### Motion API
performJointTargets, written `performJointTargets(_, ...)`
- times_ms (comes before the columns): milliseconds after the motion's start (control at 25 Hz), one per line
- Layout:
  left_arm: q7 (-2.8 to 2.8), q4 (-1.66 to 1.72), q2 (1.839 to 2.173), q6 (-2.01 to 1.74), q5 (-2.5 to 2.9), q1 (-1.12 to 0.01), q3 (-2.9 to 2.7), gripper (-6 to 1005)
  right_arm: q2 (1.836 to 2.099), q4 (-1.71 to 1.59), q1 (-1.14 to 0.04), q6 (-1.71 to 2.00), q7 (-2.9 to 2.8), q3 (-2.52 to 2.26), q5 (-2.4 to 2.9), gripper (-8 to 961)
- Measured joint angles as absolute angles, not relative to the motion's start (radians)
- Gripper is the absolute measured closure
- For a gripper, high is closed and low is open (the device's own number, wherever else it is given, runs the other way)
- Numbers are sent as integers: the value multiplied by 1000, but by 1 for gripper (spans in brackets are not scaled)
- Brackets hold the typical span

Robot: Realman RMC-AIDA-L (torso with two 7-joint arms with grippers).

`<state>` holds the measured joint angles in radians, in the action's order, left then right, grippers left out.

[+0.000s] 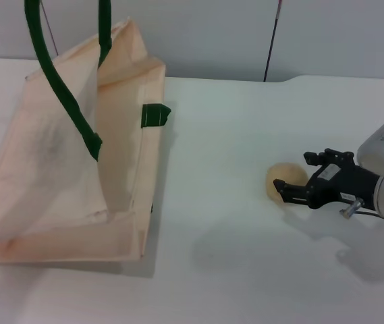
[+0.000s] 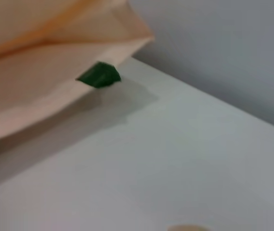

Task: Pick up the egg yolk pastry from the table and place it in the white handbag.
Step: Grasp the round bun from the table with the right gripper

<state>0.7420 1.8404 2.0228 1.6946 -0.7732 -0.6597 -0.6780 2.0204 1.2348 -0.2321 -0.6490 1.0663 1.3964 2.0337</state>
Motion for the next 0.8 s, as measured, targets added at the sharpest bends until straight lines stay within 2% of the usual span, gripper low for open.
performJointTargets(160, 742, 1847, 2025, 1701, -773, -660, -678, 882, 2021, 1175, -271, -647, 1059, 1408, 2032, 124)
performJointTargets(800, 743, 1849, 2026, 1709, -773, -661, -678, 883, 2024, 1131, -297, -608, 1061, 1378, 2029, 127)
